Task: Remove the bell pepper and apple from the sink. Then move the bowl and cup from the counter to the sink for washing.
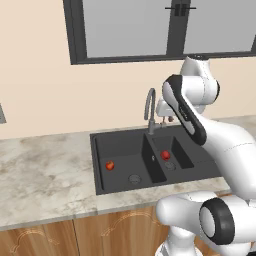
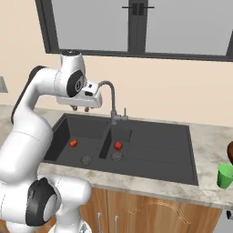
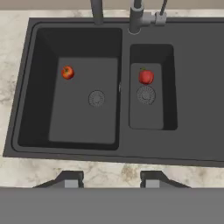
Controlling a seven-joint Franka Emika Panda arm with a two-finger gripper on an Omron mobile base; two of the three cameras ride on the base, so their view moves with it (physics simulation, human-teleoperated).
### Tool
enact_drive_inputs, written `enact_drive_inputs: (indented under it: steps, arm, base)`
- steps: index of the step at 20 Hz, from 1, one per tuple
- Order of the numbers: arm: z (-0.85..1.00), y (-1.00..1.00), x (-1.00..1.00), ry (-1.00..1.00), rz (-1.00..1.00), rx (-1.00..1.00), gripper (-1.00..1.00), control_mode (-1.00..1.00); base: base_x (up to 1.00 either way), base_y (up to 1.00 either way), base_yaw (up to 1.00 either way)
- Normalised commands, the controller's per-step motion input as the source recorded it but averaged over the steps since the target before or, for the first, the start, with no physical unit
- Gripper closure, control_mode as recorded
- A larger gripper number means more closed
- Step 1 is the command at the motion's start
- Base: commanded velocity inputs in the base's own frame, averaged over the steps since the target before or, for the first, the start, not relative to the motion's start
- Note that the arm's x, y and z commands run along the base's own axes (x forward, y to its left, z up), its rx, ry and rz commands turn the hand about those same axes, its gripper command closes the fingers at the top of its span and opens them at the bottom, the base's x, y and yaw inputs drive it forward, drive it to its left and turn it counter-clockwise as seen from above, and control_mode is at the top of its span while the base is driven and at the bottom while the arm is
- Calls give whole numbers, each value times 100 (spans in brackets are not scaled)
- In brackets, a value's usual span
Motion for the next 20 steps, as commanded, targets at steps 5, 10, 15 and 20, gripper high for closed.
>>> enact_drive_inputs:
  steps: [5, 10, 15, 20]
  arm:
    - [-1, -4, -12, -4, 0, 0, -100, -100]
    - [0, -20, -32, -19, 0, 8, -100, -100]
    - [0, -35, -36, -12, 7, 10, -100, -100]
    - [0, -38, -29, -7, 20, 1, -100, -100]
  base:
    - [0, 0, 0]
    - [0, 0, 0]
    - [0, 0, 0]
    - [0, 0, 0]
